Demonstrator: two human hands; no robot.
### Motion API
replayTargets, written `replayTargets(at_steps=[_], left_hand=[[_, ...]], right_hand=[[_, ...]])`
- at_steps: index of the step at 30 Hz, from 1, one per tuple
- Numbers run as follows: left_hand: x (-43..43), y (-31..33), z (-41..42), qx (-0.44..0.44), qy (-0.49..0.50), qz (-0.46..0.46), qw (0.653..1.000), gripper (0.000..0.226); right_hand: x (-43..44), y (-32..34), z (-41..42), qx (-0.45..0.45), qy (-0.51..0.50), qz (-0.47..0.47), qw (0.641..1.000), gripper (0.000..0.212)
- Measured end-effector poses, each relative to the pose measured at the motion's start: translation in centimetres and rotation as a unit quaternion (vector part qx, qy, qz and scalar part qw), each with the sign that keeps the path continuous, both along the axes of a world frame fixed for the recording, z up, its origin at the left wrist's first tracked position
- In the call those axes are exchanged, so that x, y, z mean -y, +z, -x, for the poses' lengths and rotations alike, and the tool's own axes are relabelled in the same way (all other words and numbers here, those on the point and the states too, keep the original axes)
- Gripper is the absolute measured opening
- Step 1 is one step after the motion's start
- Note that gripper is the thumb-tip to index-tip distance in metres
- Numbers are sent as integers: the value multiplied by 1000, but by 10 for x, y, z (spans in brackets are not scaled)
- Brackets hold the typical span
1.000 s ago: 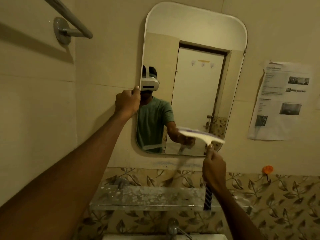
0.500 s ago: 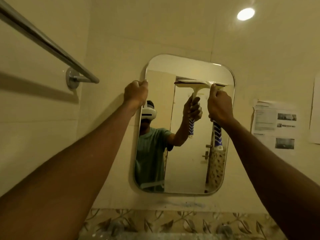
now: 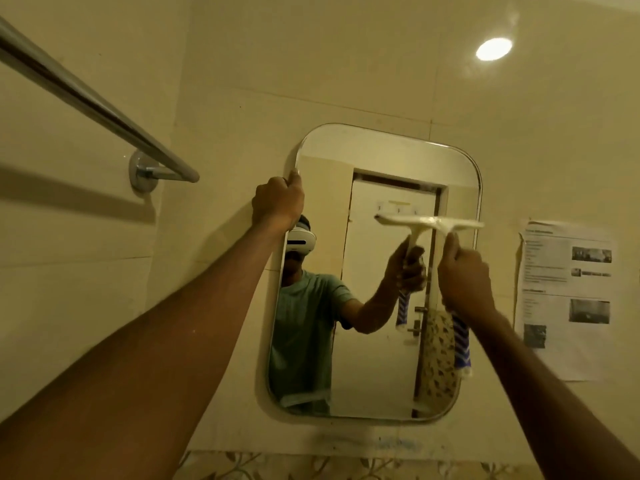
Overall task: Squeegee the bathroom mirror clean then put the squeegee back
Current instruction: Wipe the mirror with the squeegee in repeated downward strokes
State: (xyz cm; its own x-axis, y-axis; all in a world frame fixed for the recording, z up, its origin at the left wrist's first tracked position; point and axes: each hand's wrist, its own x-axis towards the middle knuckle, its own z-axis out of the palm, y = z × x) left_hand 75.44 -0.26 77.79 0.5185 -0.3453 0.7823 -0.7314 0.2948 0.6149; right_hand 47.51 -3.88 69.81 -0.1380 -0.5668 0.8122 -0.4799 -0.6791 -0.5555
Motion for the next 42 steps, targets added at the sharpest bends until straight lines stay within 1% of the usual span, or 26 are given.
replayTargets(at_steps=[2,3,5,7,10,12,15,19,21,22,24,26,28,30,32,35,37,40,42], left_hand=[[2,-1,0,11,2,2,1000,53],[2,-1,0,17,5,3,1000,54],[5,-2,0,29,18,1,999,59],[7,-4,0,40,30,12,999,60],[11,-7,-3,55,42,32,997,53],[12,-9,-4,61,44,39,996,51],[12,-11,-4,58,45,49,996,52],[15,-14,0,58,49,65,995,57],[13,-14,2,51,56,66,995,61],[11,-13,4,42,59,68,995,63],[10,-13,6,28,68,75,995,67],[10,-14,8,20,73,87,993,68],[12,-15,10,14,81,101,991,65],[11,-18,12,3,88,111,990,63],[10,-21,13,-1,96,120,988,64],[8,-23,15,-3,88,125,988,64],[5,-24,17,-4,83,123,989,62],[3,-24,19,-6,81,116,990,60],[2,-25,21,-8,80,113,990,59]], right_hand=[[0,-17,4,-9,-11,-16,1000,56],[-1,-12,6,-15,-8,-23,1000,56],[-3,17,9,-23,0,-19,1000,56],[-5,59,9,-37,3,20,999,56],[-6,113,5,-61,-23,55,996,55],[-3,124,7,-60,-30,51,996,55],[2,93,16,-42,-3,25,999,54],[7,11,24,-6,-4,-33,999,58],[2,-10,23,-9,-13,-51,999,59],[-2,-10,22,-13,-14,-54,998,59],[-8,8,18,-14,0,-37,999,56],[-13,45,10,-23,21,19,999,57],[-16,88,-2,-64,21,72,995,59],[-14,120,-8,-117,2,90,989,59],[-7,131,-4,-136,-19,94,986,59],[6,108,15,-115,-11,79,990,56],[14,79,31,-76,-10,51,996,57],[18,22,45,-24,-7,1,1000,61],[15,-23,45,-15,-6,-35,999,64]])
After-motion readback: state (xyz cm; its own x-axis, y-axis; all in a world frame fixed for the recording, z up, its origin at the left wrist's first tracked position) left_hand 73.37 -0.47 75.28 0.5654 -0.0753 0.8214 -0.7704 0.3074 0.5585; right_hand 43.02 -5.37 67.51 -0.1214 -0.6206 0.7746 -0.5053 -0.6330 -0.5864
